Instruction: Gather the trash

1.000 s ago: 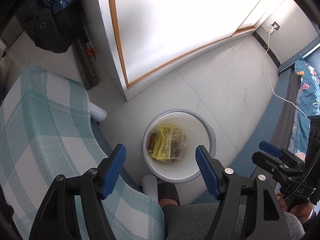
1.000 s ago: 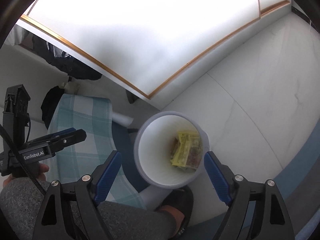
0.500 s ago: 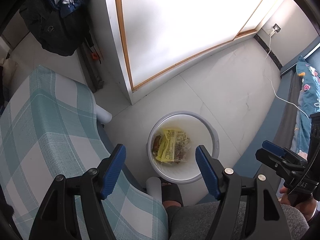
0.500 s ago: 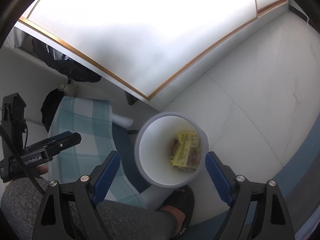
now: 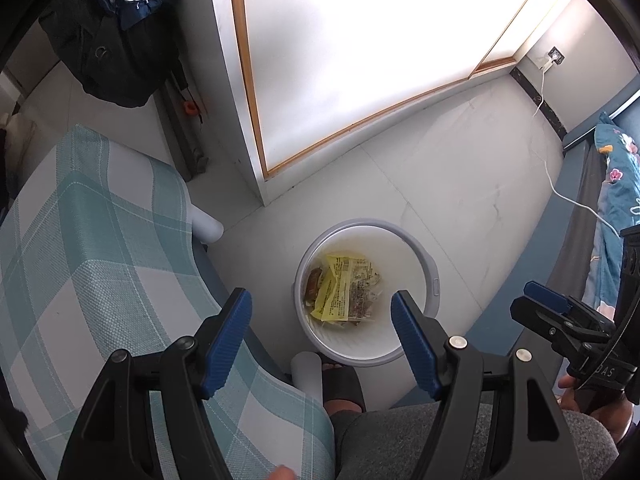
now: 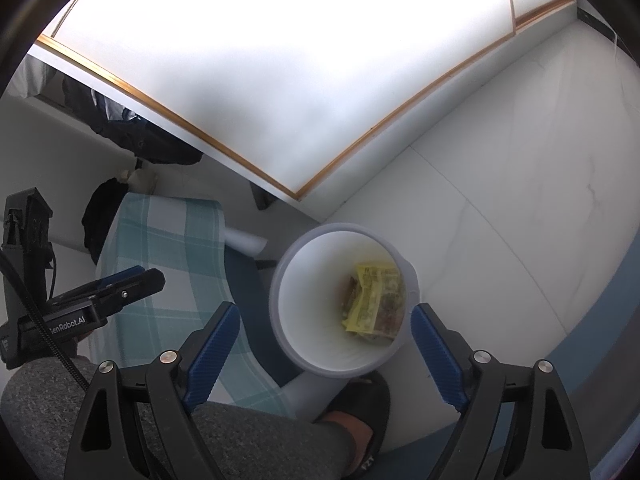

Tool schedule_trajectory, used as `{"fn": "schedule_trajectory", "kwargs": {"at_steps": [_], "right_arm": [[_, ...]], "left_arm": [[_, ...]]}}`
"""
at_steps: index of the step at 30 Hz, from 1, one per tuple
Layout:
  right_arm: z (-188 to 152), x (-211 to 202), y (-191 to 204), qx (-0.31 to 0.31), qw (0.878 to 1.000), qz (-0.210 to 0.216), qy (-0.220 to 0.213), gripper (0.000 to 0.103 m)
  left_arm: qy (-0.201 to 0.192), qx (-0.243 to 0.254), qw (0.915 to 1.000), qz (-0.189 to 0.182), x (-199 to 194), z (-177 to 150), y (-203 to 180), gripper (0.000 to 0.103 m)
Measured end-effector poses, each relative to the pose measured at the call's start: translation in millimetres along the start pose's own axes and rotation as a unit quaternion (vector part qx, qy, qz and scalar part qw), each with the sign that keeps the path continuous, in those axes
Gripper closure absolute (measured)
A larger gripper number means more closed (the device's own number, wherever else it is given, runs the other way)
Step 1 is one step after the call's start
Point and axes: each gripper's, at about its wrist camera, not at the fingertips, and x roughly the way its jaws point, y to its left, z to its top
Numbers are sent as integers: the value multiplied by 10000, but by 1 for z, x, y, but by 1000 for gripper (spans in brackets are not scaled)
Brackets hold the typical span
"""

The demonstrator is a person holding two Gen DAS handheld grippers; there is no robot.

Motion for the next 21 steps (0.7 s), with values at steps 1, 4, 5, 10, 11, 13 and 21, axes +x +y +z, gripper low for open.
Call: {"fn": "schedule_trajectory", "kwargs": {"at_steps": [1, 4, 5, 10, 11, 13, 21], "right_arm": [[0, 0, 0, 4, 10000, 1, 3, 15], [0, 0, -1, 19, 10000, -4, 1, 15], [0, 0, -1, 23, 10000, -3, -1, 15], [-1, 1, -1, 25, 10000, -2, 4, 15], [-1, 1, -1, 24, 10000, -6, 3, 15], [-1, 1, -1, 25, 10000, -3, 1, 15], [-1, 1, -3, 34, 10000, -5, 3, 15]], "left_arm": [[0, 8, 10000, -8, 0, 0, 0, 34], [-6, 39, 10000, -9, 0, 0, -1, 34], [-9, 39, 10000, -11, 0, 0, -2, 34], [-56, 59, 10000, -24, -2, 0, -3, 34], [-77, 76, 9999, -20, -2, 0, -4, 34], [-104, 105, 9999, -31, -3, 0, -5, 34], [-98, 99, 9999, -56, -2, 1, -5, 34]]}}
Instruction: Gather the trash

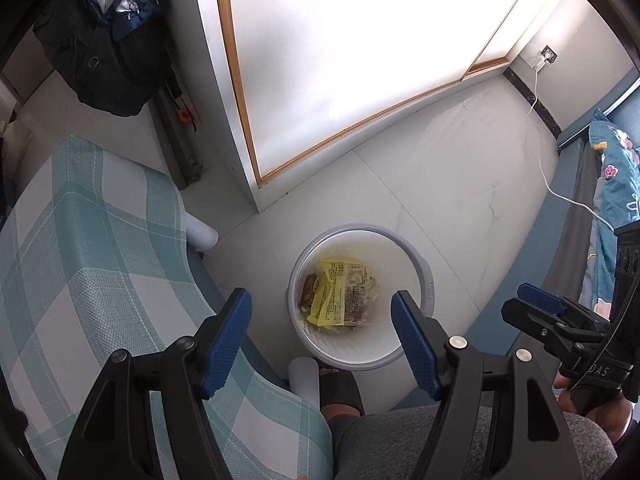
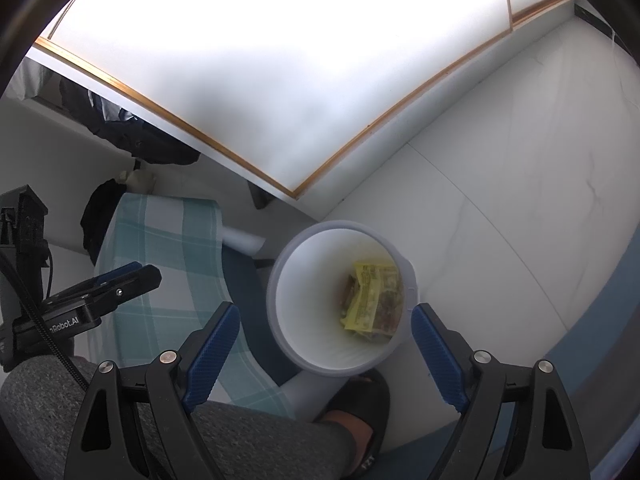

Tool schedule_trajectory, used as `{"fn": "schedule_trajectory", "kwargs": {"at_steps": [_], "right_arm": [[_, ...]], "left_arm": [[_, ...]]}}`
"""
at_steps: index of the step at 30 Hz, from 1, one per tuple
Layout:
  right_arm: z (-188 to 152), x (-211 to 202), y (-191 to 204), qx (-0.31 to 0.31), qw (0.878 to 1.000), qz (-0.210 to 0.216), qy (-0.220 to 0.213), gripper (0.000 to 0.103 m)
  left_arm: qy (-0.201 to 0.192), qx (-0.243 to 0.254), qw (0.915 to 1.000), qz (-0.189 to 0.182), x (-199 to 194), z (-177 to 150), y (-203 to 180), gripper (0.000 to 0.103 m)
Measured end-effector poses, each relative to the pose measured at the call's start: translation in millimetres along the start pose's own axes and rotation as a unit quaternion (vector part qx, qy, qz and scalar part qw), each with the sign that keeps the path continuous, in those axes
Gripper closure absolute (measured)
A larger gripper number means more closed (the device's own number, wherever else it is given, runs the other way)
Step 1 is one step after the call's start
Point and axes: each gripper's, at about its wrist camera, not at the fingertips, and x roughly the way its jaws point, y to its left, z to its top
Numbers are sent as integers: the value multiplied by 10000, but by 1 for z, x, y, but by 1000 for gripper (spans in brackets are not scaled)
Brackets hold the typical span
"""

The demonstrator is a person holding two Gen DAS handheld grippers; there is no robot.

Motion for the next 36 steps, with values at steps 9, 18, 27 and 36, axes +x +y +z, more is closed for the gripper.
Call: {"fn": "schedule_trajectory", "kwargs": {"at_steps": [9, 18, 27, 36], "right_arm": [[-1, 0, -1, 26, 10000, -5, -13, 15], [0, 1, -2, 36, 10000, -5, 8, 15], [0, 1, -2, 37, 10000, -12, 7, 15], [-1, 2, -2, 41, 10000, -13, 27, 15]], "left_arm": [[0, -8, 10000, -1, 1, 1, -1, 34], [24, -1, 10000, -21, 2, 1, 0, 34], [62, -36, 10000, -66, 4, 1, 1, 34], [93, -49, 9999, -105, 6, 1, 2, 34]]}}
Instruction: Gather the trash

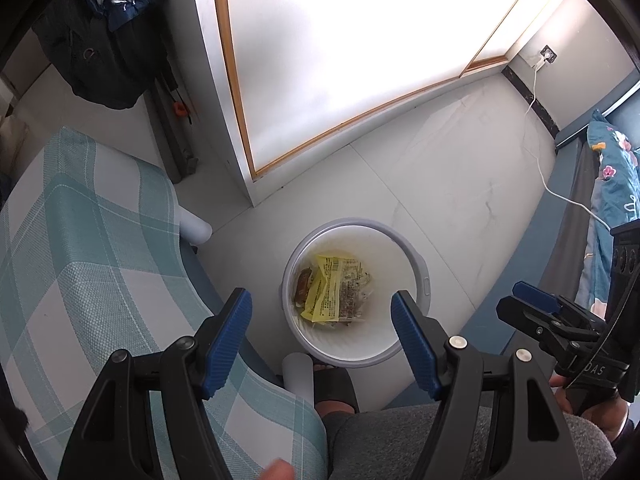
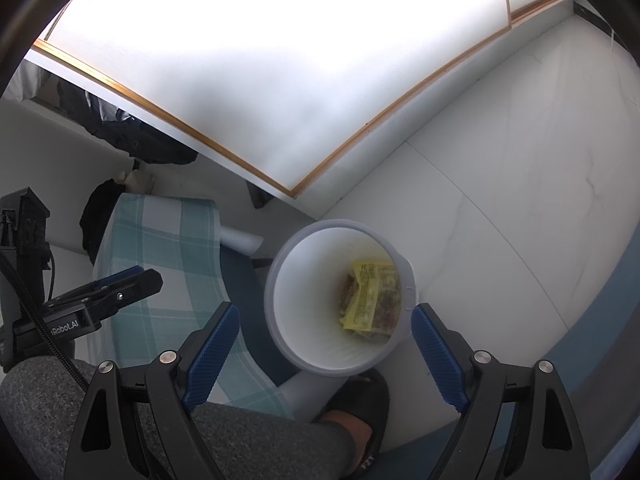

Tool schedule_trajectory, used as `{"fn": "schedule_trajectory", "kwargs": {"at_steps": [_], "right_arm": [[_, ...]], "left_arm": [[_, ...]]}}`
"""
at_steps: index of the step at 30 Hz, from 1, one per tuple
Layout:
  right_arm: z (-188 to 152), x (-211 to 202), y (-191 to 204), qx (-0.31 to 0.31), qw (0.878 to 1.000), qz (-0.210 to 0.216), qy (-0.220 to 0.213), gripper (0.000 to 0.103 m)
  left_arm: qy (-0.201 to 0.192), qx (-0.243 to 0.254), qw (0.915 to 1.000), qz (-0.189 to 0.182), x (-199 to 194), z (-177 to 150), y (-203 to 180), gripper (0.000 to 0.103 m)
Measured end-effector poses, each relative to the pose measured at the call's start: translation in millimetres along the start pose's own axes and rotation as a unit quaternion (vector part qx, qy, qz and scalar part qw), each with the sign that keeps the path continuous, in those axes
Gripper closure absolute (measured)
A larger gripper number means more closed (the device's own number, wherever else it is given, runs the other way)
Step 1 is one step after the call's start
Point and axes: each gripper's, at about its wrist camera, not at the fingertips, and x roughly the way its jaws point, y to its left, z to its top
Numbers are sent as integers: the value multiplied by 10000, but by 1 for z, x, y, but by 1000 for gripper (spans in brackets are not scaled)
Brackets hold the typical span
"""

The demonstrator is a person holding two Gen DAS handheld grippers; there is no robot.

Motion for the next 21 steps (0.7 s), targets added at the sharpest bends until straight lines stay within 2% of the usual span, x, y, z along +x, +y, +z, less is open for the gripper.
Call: {"fn": "schedule_trajectory", "kwargs": {"at_steps": [10, 14, 21], "right_arm": [[0, 1, 0, -5, 10000, -2, 8, 15], [1, 1, 0, -4, 10000, -4, 11, 15], [1, 3, 0, -6, 10000, -14, 19, 15]], "left_arm": [[6, 12, 10000, -45, 1, -1, -1, 34], [9, -22, 10000, 69, 2, -1, 1, 34], [-137, -120, 9997, -155, -2, -2, 4, 34]]}}
